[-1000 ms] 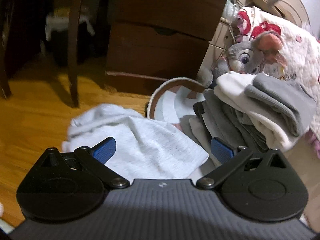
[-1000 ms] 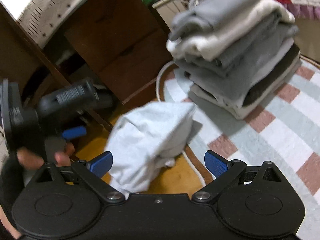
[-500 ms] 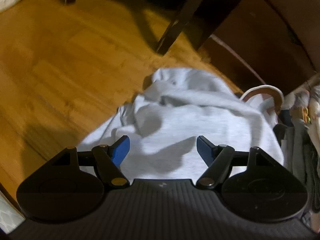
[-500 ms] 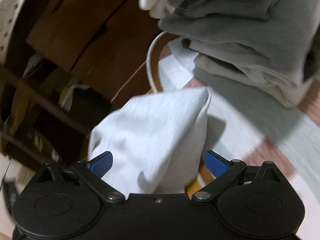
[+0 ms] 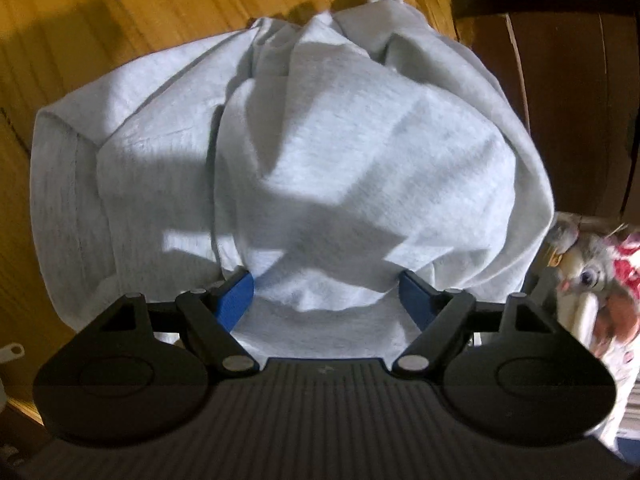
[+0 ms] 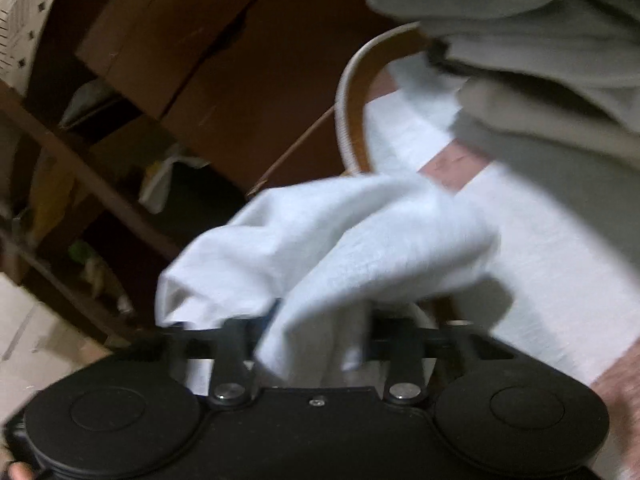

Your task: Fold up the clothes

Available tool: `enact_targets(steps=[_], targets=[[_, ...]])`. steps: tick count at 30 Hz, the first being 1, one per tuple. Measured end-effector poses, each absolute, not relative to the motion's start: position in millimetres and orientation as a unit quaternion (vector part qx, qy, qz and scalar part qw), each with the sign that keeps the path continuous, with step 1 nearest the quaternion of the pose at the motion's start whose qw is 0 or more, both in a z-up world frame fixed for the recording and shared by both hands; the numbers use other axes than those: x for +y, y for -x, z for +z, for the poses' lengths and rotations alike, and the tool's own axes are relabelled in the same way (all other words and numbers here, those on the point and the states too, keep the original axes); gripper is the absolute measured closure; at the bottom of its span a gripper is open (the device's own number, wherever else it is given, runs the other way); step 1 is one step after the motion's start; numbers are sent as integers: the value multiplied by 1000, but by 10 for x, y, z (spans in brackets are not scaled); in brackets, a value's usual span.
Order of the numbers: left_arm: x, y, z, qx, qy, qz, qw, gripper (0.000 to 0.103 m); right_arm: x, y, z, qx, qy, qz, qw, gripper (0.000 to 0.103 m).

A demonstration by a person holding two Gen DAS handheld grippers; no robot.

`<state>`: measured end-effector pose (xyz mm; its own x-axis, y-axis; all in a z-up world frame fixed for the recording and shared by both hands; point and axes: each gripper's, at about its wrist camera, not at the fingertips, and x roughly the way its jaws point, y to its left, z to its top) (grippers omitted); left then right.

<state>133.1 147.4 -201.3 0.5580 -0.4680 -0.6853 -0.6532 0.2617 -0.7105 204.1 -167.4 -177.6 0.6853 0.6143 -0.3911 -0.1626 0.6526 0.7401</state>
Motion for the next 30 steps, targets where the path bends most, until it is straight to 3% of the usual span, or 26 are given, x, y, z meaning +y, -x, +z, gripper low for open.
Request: enact_targets(steps=[2,4,6,8,10,14,16,22,30], targets=[[1450,-1319,-1999,464,608,59,642,31,-1673,-2030,-1704,327,-361,255,836,79],[1411,-1315,-1940,459,605,37,649,46,-1684,-1965,-1597,324,-371,270,827,80],[1354,-1324,-1822,451,590,11,670,70,-1697,-1874,-1481,319,-379,281,822,83],[1279,-1352,-1664,442,562,-21,699,83,-1711,-1783,-1365,315,-388,291,816,84],[1079,-1403,-1341,437,455,-42,775,92,-1725,-1668,-1214,313,-384,294,818,85],[514,-1359,-839,402,284,-107,864,98,-1888,-1270,-889,291,-374,276,836,87],[303,-1318,-812,402,269,-186,855,103,-2004,-1045,-748,275,-375,262,846,87],[-326,-1018,-649,396,260,-391,789,103,-2507,-125,-303,206,-399,178,876,89],[-1344,-352,-367,348,167,-524,759,103,-3141,1062,60,140,-421,47,895,91]])
